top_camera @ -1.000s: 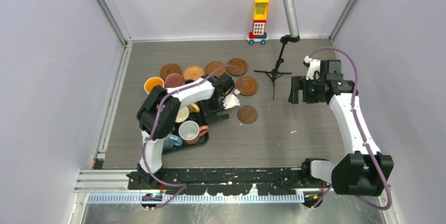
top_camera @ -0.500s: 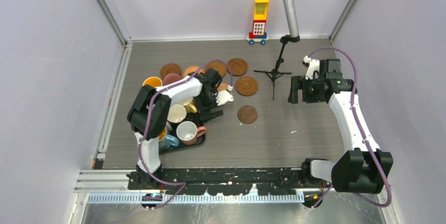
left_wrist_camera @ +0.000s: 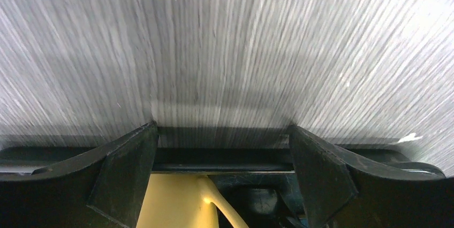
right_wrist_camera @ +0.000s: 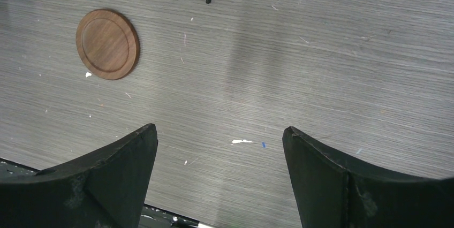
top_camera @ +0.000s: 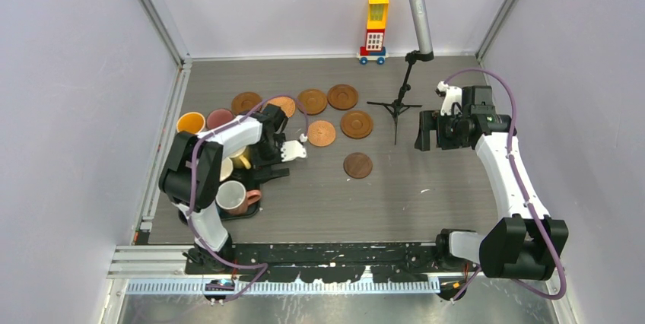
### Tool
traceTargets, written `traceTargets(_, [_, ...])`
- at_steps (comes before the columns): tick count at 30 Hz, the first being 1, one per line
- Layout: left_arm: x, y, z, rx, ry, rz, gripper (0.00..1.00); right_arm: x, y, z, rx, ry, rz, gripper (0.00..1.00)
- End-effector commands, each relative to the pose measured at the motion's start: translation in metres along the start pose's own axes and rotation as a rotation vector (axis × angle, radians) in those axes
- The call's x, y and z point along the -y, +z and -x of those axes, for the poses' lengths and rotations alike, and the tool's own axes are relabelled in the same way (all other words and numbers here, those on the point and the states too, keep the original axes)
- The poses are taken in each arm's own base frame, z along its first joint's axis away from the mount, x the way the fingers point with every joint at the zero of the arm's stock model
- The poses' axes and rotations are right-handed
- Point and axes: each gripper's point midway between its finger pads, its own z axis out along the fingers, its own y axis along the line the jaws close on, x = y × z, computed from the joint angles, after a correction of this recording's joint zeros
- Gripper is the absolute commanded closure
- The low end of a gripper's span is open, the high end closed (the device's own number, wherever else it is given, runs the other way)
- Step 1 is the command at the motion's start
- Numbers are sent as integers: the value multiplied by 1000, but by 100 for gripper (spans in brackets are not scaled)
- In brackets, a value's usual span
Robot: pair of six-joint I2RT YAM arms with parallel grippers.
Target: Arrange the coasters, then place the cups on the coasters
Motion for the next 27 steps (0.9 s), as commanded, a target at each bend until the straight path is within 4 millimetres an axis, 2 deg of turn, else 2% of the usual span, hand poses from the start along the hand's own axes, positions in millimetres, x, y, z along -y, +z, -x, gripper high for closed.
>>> traceTargets(1, [31, -16, -81, -239, -26, -114, 6, -5, -3, 2, 20, -35, 29, 9])
traceTargets(3, [29, -20, -81, -221, -46, -109, 6, -8, -2, -2, 14, -46, 48, 9])
traceTargets(6, [27, -30, -66, -150, -98, -105, 6, -13, 0, -8, 2, -75, 66, 9])
traceTargets(8, [28, -42, -47, -62, -134, -127, 0, -19, 2, -13, -8, -107, 78, 9])
traceTargets(10, [24, -56, -28, 25, -164, -118, 0, -24, 2, -15, -15, -138, 86, 10])
traceTargets(15, [8, -94, 18, 234, -236, -47, 0, -54, 12, -17, -17, -272, 121, 12])
traceTargets(18, [-3, -113, 39, 309, -276, 8, 0, -68, 26, -6, 7, -330, 140, 14])
traceTargets(21, [-22, -128, 54, 370, -330, 75, 0, -84, 49, 5, 18, -402, 158, 17])
traceTargets(27, [-76, -154, 81, 476, -483, 224, 0, -116, 96, 45, 61, -435, 161, 27])
